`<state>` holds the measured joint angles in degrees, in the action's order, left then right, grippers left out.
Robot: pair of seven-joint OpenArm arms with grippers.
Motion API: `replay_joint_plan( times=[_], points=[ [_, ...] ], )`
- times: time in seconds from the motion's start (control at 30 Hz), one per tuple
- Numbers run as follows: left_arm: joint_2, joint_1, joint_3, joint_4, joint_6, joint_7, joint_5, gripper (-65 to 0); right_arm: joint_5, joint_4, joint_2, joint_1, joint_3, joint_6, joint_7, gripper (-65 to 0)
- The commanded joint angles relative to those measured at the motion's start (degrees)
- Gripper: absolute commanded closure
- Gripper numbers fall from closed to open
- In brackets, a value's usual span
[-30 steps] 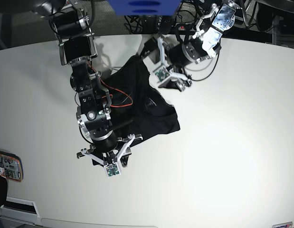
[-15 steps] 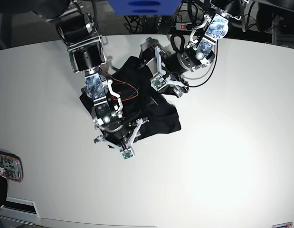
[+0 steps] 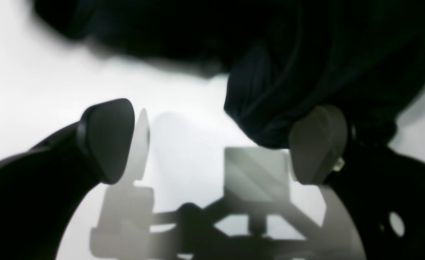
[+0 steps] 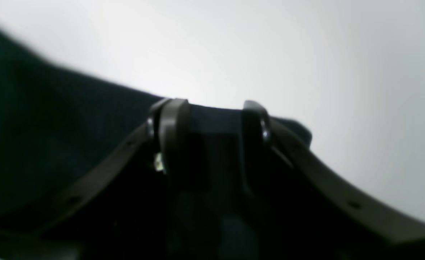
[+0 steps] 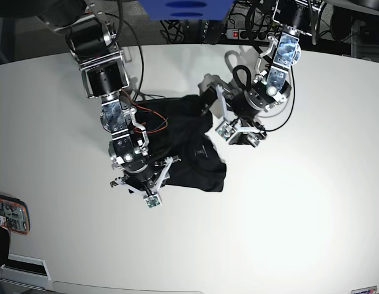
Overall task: Fold the T-shirt properly
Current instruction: 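Grasp the bundle's edges with both grippers, then pull the bundle's edges apart with both grippers to square it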
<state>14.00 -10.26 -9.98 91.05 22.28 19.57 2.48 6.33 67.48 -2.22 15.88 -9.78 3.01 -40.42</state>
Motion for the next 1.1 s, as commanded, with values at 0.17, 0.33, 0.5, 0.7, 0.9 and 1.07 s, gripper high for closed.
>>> replay_joint_plan(
  times=[0.17, 0.33, 0.5, 0.7, 0.9, 1.07],
  points=[
    [-0.07, 2.57, 5.27, -0.80, -0.35, -1.07, -0.24, -65.0, 0.31, 5.18, -2.66, 0.34, 4.73, -0.15, 1.52, -22.9],
    [0.02, 6.00, 6.24, -5.02, -0.35, -1.07, -0.24, -65.0, 0.31, 9.22, -3.63, -4.67, 4.64, -0.15, 1.52, -22.9],
    [0.46, 9.78, 6.15, -8.98, -0.35, -1.16, -0.24, -65.0, 0.40, 11.42, -3.63, -8.19, 4.64, -0.15, 1.52, -22.9],
    [1.96, 14.88, 6.24, -13.37, -0.35, -1.07, -0.24, -65.0, 0.49, 13.88, -3.63, -10.82, 4.64, -0.15, 1.52, -22.9],
    [3.63, 17.69, 6.24, -16.01, -0.35, -1.16, -0.24, -65.0, 0.57, 15.73, -3.98, -14.87, 4.64, -0.15, 1.52, -22.9],
    [3.63, 20.42, 6.33, -18.47, -0.35, -1.07, -0.24, -65.0, 0.57, 21.79, -6.53, -19.00, 4.81, -0.15, 1.35, -22.9]
  ],
)
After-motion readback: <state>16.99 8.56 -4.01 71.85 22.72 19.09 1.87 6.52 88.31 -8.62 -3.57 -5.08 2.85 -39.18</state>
